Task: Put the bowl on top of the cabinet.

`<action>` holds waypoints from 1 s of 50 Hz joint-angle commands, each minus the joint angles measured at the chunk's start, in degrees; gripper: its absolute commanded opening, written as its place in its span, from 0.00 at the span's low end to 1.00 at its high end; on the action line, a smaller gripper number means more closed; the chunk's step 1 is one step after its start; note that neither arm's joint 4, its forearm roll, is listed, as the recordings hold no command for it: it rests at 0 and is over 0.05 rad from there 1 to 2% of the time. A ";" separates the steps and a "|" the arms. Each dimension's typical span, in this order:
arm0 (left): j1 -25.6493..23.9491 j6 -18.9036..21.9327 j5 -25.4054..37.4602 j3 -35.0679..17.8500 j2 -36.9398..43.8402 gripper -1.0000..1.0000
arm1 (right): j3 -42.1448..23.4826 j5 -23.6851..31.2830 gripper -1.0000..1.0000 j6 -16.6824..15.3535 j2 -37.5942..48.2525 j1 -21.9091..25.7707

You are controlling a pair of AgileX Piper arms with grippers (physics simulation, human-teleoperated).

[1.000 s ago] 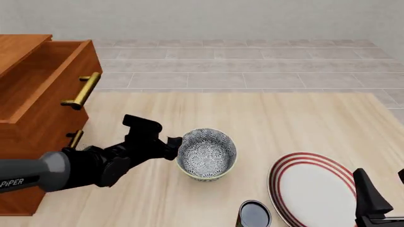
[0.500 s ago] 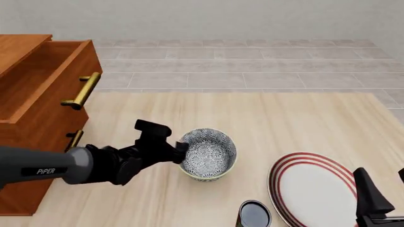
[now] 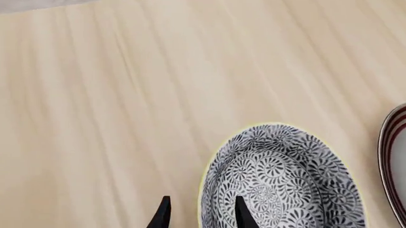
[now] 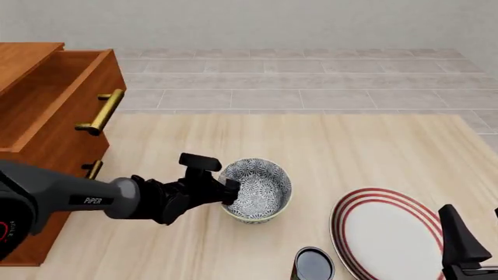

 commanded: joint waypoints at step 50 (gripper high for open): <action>1.91 2.34 1.85 8.35 -18.93 0.00 | -1.47 1.27 1.00 -0.71 0.00 0.65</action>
